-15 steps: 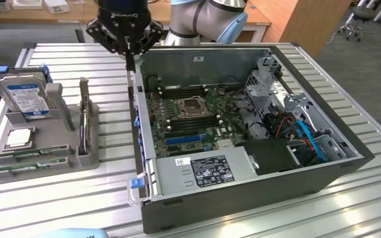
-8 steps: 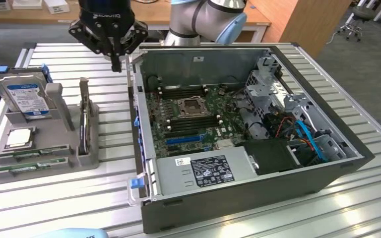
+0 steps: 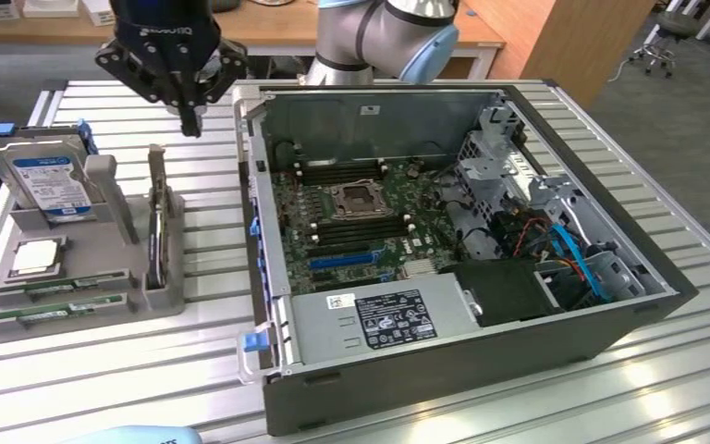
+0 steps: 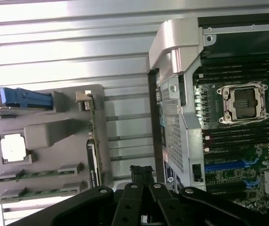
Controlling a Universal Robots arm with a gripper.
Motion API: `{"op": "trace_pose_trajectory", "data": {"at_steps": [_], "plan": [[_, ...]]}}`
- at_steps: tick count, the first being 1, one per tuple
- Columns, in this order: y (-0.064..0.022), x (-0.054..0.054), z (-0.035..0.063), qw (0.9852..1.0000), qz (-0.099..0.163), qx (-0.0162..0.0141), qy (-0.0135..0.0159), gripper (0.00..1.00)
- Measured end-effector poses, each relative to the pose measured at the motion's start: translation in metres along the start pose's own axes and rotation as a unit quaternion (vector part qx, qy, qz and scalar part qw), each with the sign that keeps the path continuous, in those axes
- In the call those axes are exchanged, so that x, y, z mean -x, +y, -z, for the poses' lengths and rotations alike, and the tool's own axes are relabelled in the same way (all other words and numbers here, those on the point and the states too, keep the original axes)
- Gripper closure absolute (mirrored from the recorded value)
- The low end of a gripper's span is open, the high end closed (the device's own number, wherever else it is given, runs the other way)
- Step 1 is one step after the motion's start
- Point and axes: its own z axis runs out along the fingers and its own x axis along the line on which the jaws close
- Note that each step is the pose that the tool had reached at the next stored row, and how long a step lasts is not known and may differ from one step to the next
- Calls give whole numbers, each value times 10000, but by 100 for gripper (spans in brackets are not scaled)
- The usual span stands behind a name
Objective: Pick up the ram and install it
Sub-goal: 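Reach for the ram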
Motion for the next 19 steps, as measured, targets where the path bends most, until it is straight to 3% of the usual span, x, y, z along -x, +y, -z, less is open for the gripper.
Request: {"op": "trace_pose_trajectory", "data": {"at_steps": [19], "plan": [[-38, -640, -36, 10000, -79, 1, -32, 90]]}}
